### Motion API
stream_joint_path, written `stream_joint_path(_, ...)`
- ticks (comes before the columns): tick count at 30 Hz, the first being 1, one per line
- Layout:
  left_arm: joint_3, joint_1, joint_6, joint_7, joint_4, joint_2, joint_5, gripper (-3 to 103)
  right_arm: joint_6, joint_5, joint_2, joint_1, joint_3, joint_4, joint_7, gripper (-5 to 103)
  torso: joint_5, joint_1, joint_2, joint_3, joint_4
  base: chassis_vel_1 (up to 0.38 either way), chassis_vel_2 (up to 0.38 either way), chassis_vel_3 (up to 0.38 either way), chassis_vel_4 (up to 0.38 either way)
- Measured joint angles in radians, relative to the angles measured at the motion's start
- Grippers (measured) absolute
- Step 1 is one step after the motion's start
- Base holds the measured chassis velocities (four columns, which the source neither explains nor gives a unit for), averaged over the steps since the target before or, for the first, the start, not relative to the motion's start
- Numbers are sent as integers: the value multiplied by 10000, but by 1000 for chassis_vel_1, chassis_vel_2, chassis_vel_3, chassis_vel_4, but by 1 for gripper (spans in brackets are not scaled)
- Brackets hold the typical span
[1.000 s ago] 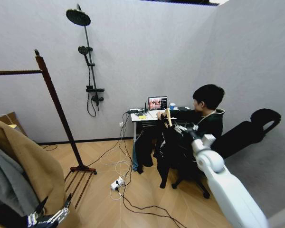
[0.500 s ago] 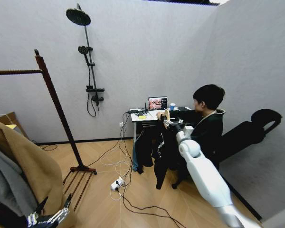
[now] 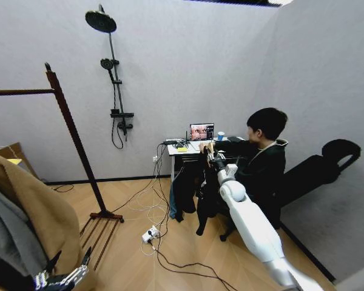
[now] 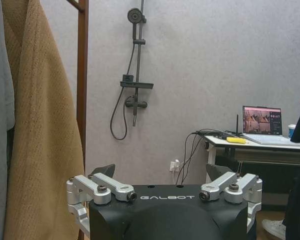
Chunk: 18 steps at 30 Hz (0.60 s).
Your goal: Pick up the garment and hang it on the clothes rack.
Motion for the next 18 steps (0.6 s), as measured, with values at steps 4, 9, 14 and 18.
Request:
stream_joint_path(4, 0, 0, -1, 0, 0, 0, 0, 100, 38, -19, -96, -79, 56, 54, 20, 10, 1, 0, 0, 0, 0, 0, 0, 0, 0)
stream_joint_path(9, 0, 0, 0, 0, 0, 0, 0, 100, 158, 304, -287, -380, 50, 345, -167, 10, 2, 0, 0, 0, 1, 0, 0, 0, 0)
stream_joint_path(14, 0, 0, 0, 0, 0, 0, 0, 100, 39, 810, -841, -981, 101, 1289, -789, 10, 2, 1, 0, 1, 0, 0, 0, 0, 0)
stream_joint_path(18, 0, 0, 0, 0, 0, 0, 0, 100, -184, 1444, -1211, -1532, 79, 2452, -1052, 10, -2, 0, 0, -1, 0, 0, 0, 0, 0)
